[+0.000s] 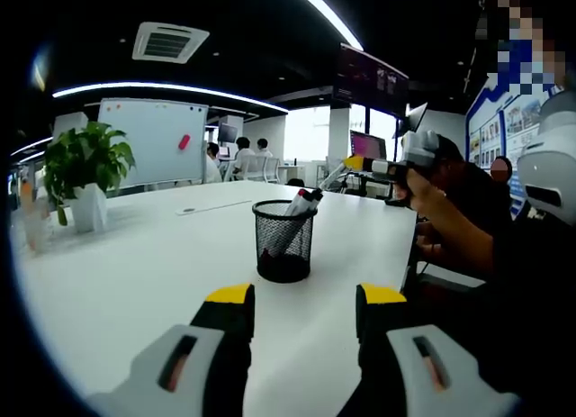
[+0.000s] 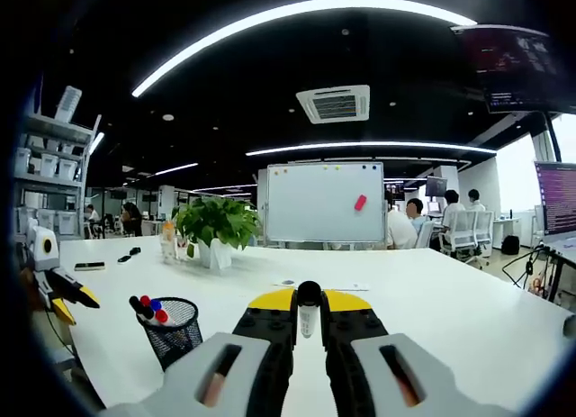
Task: Pick up the whiteboard markers from the pen holder and place them facing the whiteboard neatly
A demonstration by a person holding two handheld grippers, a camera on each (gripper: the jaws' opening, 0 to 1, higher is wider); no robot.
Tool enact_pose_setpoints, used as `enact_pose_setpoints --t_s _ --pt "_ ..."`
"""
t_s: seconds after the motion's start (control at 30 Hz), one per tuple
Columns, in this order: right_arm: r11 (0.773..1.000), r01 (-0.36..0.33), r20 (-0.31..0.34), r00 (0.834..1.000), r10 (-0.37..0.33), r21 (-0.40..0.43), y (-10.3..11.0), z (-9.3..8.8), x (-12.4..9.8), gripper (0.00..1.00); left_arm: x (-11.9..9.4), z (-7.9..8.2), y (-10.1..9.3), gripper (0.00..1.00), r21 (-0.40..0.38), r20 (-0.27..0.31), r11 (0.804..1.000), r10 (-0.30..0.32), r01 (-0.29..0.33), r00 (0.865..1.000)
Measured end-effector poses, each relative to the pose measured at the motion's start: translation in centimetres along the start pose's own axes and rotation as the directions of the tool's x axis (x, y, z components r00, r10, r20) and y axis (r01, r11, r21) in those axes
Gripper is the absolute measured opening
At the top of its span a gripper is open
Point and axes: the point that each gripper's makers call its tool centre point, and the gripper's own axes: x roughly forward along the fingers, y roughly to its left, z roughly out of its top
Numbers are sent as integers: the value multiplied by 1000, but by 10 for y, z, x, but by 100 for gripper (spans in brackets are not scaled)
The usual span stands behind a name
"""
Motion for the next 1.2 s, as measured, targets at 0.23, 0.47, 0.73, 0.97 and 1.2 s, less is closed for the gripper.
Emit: enact_pose_setpoints --t_s 0.23,0.47,0.73,0.97,1.2 --pt "1000 15 -11 1000 -15 -11 -3 -6 1 13 1 0 0 46 1 1 1000 -4 4 1000" --pt "1000 16 -14 1000 -16 -13 -4 -10 2 13 1 0 0 46 -2 1 1000 -2 2 1000" --pt "999 31 -26 999 -31 -15 -7 -18 2 13 2 0 -1 46 0 0 1000 -4 4 1000" --pt "999 32 -39 999 -33 -23 -7 -24 4 13 2 0 -4 45 8 1 1000 -9 9 1000" --pt "998 49 -56 997 -51 -44 -8 -32 5 13 2 -1 -5 45 9 -3 1000 -16 16 1000"
